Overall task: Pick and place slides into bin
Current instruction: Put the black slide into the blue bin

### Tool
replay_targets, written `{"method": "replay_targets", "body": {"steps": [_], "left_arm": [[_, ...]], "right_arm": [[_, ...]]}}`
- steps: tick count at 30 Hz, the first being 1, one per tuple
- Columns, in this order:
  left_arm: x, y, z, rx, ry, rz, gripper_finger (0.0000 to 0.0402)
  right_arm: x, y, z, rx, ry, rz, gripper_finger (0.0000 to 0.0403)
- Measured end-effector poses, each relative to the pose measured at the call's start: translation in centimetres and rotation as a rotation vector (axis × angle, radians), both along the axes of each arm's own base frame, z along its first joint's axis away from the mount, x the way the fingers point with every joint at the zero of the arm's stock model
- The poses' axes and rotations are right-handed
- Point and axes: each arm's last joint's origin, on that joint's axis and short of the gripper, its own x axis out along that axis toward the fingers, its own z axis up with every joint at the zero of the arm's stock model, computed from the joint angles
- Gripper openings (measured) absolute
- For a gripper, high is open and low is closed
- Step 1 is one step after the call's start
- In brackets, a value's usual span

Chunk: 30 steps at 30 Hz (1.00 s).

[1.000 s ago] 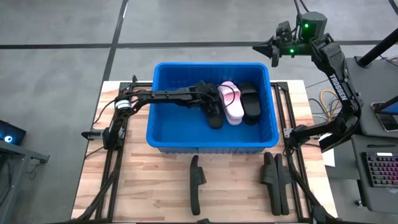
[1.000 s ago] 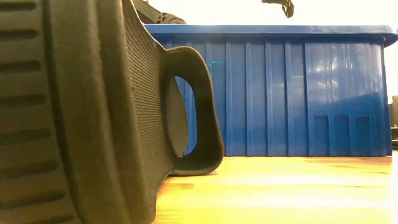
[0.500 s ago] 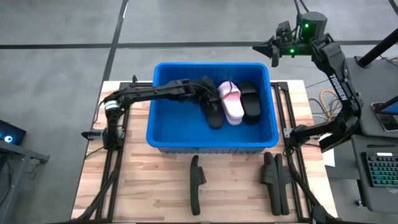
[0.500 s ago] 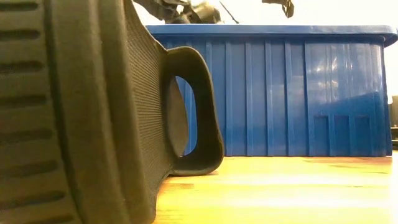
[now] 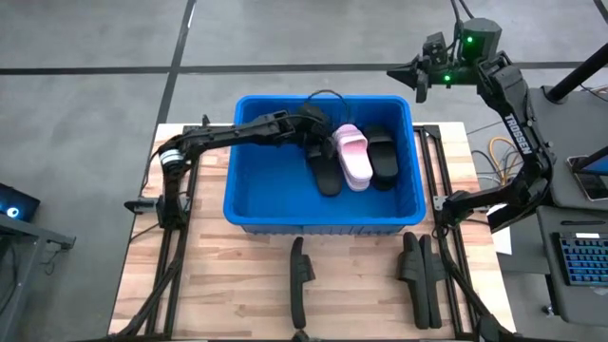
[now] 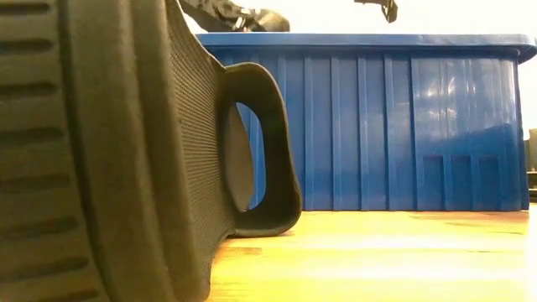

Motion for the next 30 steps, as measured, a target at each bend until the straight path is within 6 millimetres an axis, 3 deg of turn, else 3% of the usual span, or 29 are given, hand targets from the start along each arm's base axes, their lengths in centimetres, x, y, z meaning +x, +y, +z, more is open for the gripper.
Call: {"method": "replay_targets", "body": {"steps": [9,17,25,30], "left_arm": [[0.7,1.2,-2.6,-0.065,0.024,0.044,0.0118],[0.2,1.7,-3.1,-0.126,0.031,0.193,0.001],[-0.5,1.5,-3.6,-0.238,0.084,0.165,0.0008],[-0.5,0.6,-1.2,-0.29,0.009,-0.053,0.0008]], "right_arm": [[0.0,0.0,0.0,0.007,-0.002,-0.001,0.0022],[0.0,0.0,0.0,0.008,-0.002,-0.002,0.0022],[0.0,0.0,0.0,0.004,-0.001,-0.001,0.0022],[0.0,0.0,0.0,0.004,-0.001,0.0,0.0022]]}}
